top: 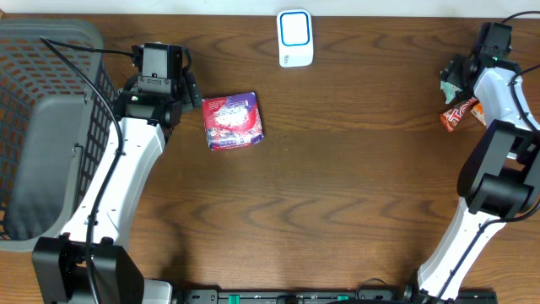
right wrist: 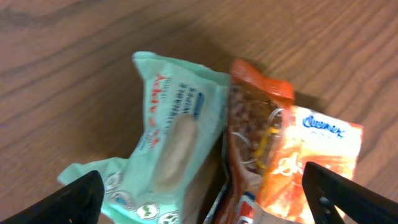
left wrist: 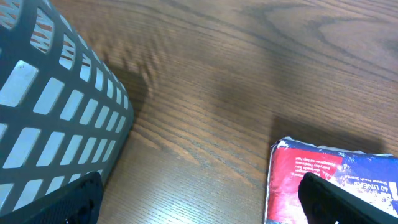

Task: Scan the item barcode
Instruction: 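Carry the snack bar right and drop it beside the wipes, then move the right gripper to the purple pack and grasp it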

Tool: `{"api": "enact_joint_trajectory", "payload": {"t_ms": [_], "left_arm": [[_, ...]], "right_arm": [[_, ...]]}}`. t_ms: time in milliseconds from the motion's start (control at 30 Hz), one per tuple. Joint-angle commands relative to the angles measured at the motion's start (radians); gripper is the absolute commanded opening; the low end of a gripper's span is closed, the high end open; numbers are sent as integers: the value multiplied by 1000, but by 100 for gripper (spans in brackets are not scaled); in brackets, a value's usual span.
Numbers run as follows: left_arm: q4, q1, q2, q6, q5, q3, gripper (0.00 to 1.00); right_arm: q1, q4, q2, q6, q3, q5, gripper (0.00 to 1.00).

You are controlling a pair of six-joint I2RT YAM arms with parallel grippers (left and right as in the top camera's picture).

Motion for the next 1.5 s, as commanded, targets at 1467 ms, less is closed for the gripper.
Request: {"api": "enact_joint_trajectory", "payload": {"t_ms": [1467], "left_arm": [[0,2,2,13,-13,5,99]], "right_arm": [[754,-21,74,-99,-3,-927,72]]}}
